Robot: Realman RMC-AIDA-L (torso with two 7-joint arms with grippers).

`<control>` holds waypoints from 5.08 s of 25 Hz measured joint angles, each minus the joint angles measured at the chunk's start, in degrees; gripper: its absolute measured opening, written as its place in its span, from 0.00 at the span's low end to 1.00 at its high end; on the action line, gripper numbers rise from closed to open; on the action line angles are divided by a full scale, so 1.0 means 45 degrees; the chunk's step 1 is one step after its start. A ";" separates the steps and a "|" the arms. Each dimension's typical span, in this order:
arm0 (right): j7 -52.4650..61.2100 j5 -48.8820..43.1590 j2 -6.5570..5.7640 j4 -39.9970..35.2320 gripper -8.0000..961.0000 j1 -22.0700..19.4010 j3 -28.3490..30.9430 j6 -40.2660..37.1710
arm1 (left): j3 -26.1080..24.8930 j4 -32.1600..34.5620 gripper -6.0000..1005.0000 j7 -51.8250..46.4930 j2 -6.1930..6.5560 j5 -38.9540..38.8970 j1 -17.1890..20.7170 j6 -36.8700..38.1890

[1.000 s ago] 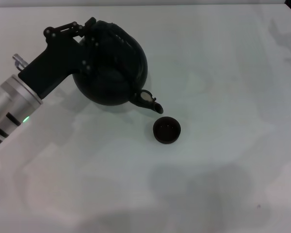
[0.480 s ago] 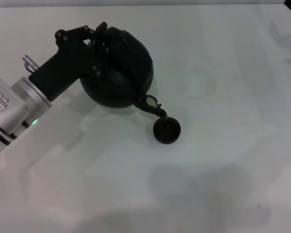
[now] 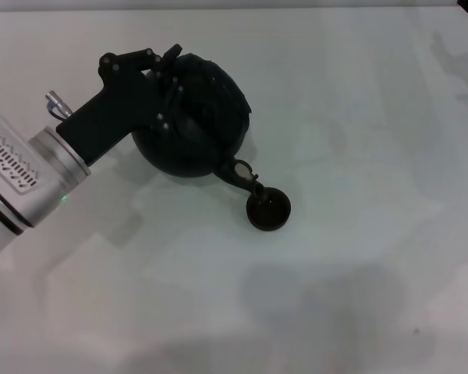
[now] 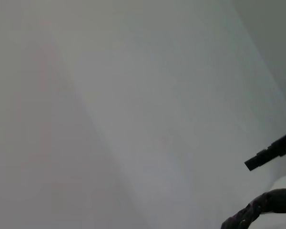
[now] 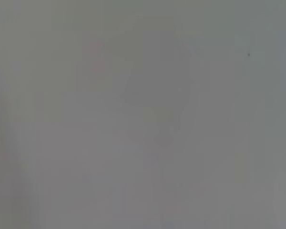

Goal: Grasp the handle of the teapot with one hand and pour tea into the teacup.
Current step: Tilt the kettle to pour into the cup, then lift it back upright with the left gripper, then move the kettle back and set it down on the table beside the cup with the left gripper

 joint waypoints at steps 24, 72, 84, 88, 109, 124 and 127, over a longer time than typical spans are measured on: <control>0.0504 0.0001 0.0000 0.0000 0.88 -0.0019 -0.0001 0.0010 | 0.0000 0.0038 0.12 0.1375 0.0016 0.0335 -0.0289 -0.0275; 0.0522 0.0020 0.0001 0.0001 0.88 -0.0361 -0.0001 0.0011 | -0.2329 0.1992 0.11 -0.0934 -0.0041 -0.0642 0.1770 -0.0506; 0.0694 0.0002 -0.0024 0.0010 0.88 -0.0397 0.0000 -0.0009 | -0.2284 0.2853 0.11 -0.1109 -0.0118 -0.1970 0.2681 -0.1340; 0.0698 -0.0001 -0.0036 0.0017 0.88 -0.0420 -0.0001 -0.0020 | -0.2324 0.3017 0.11 -0.1275 -0.0138 -0.2058 0.2912 -0.1482; 0.0700 0.0021 -0.0075 -0.0063 0.88 -0.0390 -0.0001 -0.0074 | -0.2226 0.3198 0.11 -0.2371 -0.0118 -0.2596 0.3013 -0.2784; 0.0700 0.0020 -0.0099 -0.0110 0.88 -0.0450 0.0015 -0.0068 | -0.2222 0.3249 0.41 -0.2906 -0.0078 -0.2513 0.3168 -0.2722; 0.0685 0.0020 -0.0107 -0.0120 0.88 -0.0442 0.0131 -0.0068 | -0.2227 0.3322 0.52 -0.3002 -0.0078 -0.2514 0.3418 -0.2511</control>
